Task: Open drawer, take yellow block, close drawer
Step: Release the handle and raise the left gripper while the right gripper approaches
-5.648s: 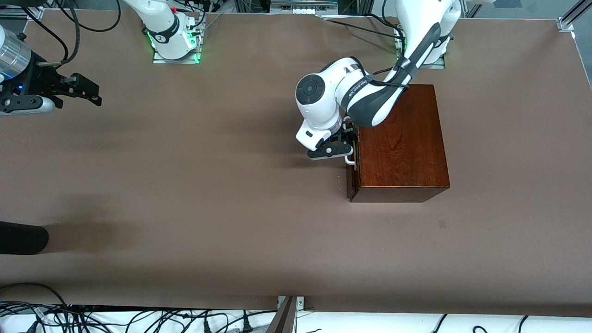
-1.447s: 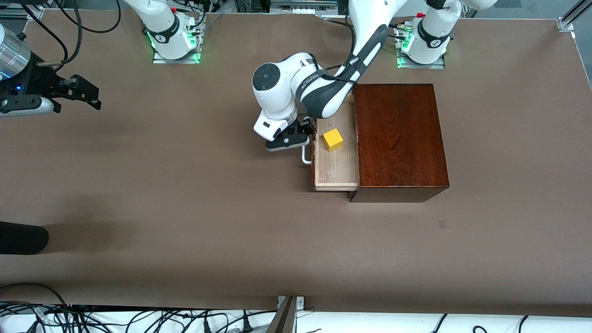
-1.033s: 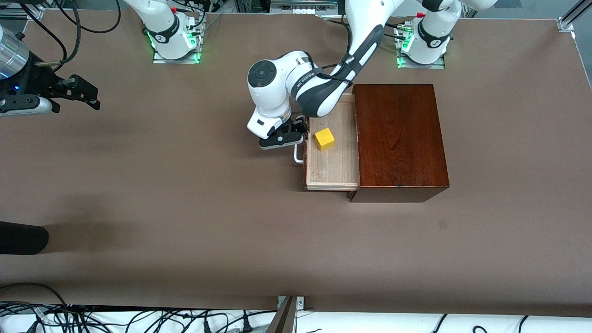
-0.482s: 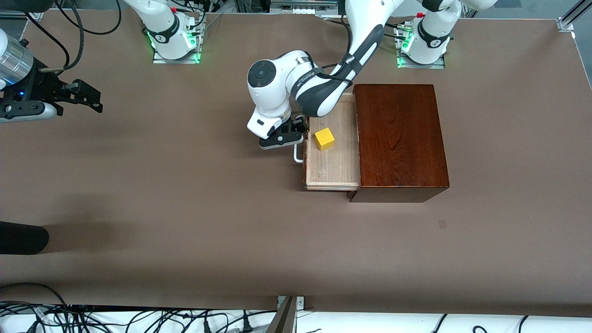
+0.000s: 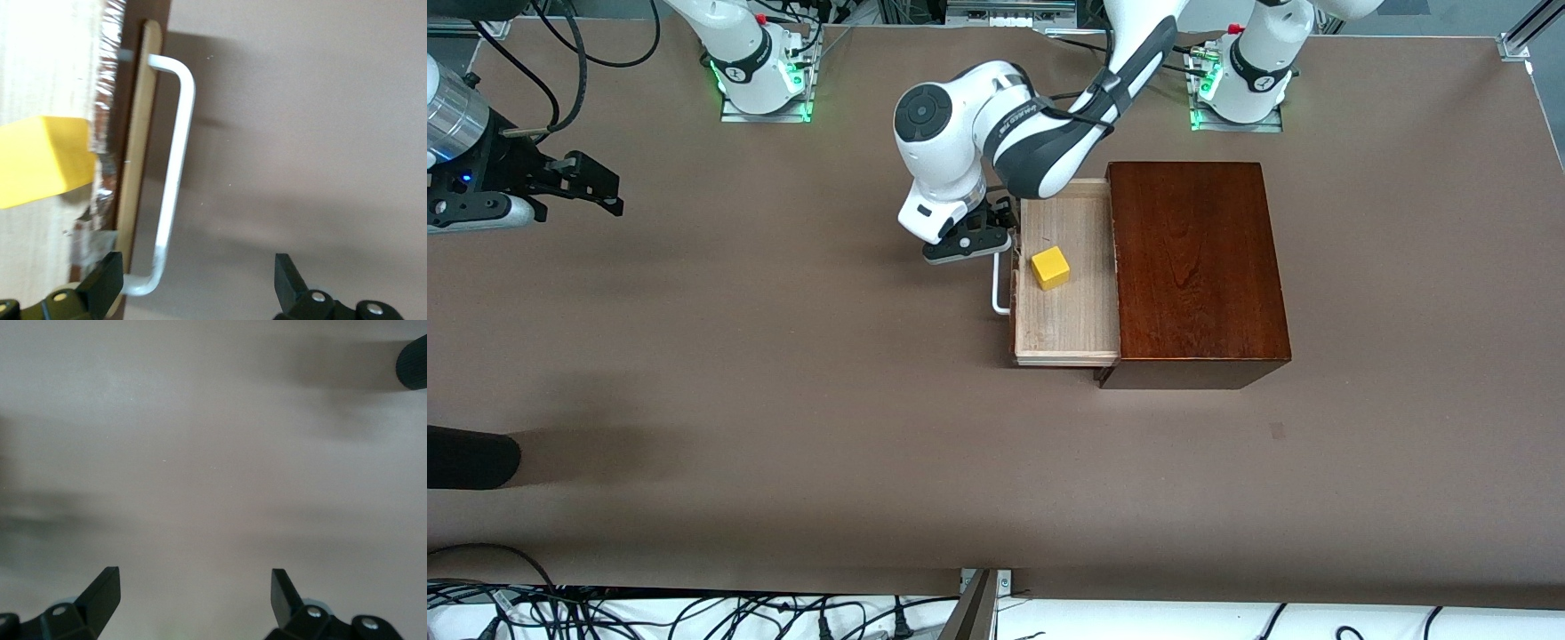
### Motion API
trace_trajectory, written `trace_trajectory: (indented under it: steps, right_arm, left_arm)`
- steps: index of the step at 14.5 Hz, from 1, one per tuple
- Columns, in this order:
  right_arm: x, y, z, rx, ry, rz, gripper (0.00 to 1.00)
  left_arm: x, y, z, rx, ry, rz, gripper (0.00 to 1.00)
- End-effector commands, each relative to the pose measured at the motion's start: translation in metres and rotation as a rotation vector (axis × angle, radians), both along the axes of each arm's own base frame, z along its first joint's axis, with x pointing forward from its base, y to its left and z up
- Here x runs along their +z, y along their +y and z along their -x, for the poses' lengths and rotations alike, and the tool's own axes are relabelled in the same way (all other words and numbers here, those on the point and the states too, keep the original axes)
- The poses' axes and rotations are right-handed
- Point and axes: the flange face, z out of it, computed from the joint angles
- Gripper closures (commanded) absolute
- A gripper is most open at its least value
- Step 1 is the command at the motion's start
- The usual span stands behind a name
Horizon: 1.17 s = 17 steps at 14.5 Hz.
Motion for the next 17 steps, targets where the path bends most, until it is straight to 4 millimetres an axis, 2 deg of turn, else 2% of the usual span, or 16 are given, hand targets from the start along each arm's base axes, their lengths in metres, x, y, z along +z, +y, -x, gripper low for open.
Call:
trace_trajectory:
  steps: [1, 3, 5, 7, 10, 14, 17]
  right_arm:
    - [-0.006, 0.001, -0.005, 0.009, 0.024, 0.011, 0.00]
    - [-0.016, 0.002, -0.009, 0.006, 0.041, 0.011, 0.00]
    - [-0.026, 0.004, -0.013, 0.006, 0.060, 0.008, 0.00]
    - [-0.032, 0.004, -0.014, 0.004, 0.072, 0.005, 0.00]
    - [-0.041, 0.011, -0.015, -0.083, 0.102, 0.000, 0.00]
    - [-0.048, 0.073, -0.012, -0.167, 0.110, 0.010, 0.00]
    - [-0.048, 0.110, -0.006, -0.241, 0.107, 0.024, 0.00]
  left_arm:
    - [0.035, 0.017, -0.004, 0.002, 0.036, 0.005, 0.00]
    - [0.066, 0.038, -0.010, -0.020, 0.056, -0.005, 0.00]
    - [0.097, 0.071, -0.023, -0.022, 0.076, -0.012, 0.00]
    - [0.127, 0.118, -0.038, -0.026, 0.084, 0.003, 0.00]
    - [0.170, 0.203, -0.054, -0.069, 0.091, 0.037, 0.00]
    - [0.218, 0.298, -0.066, -0.105, 0.128, 0.031, 0.00]
    - [0.236, 0.372, -0.064, -0.150, 0.127, 0.050, 0.00]
